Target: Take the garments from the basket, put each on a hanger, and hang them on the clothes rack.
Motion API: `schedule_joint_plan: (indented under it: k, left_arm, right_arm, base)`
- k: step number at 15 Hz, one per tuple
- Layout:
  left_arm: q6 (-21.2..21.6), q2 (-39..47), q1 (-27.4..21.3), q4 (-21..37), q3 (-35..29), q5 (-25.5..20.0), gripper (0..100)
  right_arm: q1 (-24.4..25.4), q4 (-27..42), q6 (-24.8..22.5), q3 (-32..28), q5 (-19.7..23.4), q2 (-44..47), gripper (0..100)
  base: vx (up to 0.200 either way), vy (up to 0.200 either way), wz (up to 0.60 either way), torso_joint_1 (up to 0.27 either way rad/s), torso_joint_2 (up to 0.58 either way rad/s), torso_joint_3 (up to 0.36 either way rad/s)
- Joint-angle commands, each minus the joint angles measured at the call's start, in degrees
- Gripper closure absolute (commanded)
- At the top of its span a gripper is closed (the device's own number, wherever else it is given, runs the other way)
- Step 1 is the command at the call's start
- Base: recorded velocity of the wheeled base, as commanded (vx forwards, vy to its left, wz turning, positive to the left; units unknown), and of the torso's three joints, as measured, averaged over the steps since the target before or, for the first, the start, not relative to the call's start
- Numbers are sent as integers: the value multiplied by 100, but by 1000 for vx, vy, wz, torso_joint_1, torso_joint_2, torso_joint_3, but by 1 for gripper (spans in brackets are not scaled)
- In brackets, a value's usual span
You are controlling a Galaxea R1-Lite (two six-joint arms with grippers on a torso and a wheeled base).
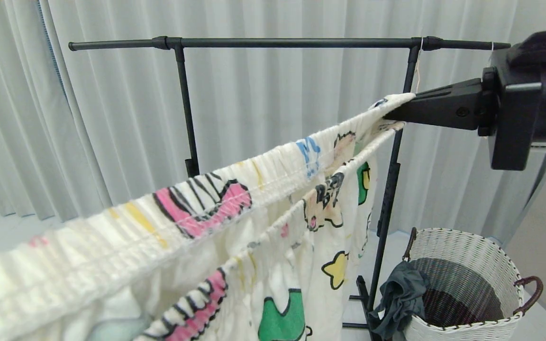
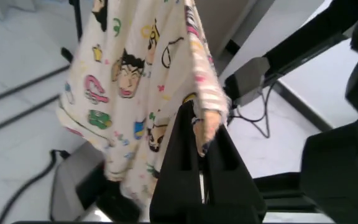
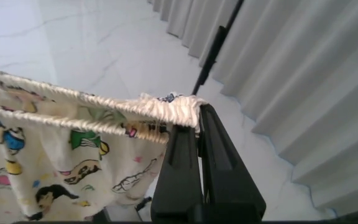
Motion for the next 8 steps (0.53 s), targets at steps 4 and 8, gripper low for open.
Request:
schedule_joint_plan:
  k: [4, 8]
  left_arm:
    - [2493, 337, 2113, -26, 13, 85, 100]
    - [3425, 847, 3159, -1406, -31, 155, 100]
  right_arm:
    - [-1105, 1509, 9, -884, -317, -341, 100]
    - [-1290, 2529, 27, -1526, -317, -526, 100]
  base:
    - [0, 0, 0, 0, 0, 0]
    - [0, 0, 0, 0, 0, 0]
